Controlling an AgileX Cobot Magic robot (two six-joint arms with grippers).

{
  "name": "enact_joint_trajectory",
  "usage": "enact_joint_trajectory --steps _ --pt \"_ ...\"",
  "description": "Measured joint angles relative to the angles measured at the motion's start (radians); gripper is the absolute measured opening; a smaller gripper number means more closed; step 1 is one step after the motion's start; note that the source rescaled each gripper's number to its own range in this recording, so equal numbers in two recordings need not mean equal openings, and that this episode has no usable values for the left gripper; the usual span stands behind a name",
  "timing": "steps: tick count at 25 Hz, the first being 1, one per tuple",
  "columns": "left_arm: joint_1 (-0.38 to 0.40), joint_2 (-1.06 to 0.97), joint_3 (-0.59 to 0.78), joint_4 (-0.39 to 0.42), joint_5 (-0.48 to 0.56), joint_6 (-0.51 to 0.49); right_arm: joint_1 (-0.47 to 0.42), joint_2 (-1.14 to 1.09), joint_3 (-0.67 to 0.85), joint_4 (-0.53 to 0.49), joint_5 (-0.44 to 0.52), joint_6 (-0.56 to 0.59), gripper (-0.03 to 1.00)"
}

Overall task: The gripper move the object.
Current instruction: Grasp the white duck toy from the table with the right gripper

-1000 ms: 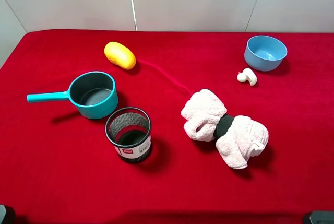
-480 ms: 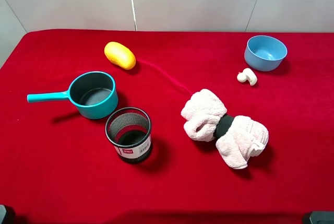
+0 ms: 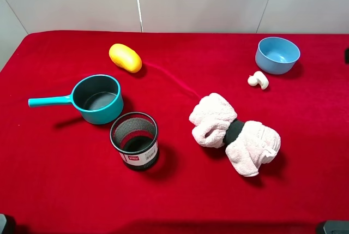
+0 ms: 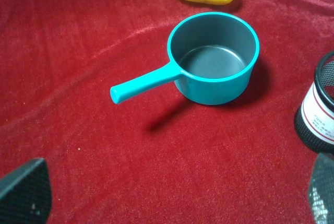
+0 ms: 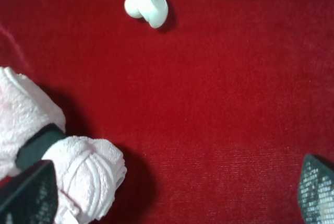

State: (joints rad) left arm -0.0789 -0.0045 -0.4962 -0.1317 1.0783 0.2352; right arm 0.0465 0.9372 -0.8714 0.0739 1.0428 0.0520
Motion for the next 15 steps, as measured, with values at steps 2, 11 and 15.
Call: enact_joint_trajectory --steps 2,11,15 --pt "0.000 0.000 0.000 0.000 0.000 0.000 0.000 0.054 -0.024 -0.004 0.000 0.018 1.00" --pt "0.000 0.000 0.000 0.000 0.000 0.000 0.000 0.258 -0.136 -0.018 -0.001 0.081 1.00" --pt "0.000 0.000 0.000 0.000 0.000 0.000 0.000 0.354 -0.199 -0.020 0.012 0.097 1.00"
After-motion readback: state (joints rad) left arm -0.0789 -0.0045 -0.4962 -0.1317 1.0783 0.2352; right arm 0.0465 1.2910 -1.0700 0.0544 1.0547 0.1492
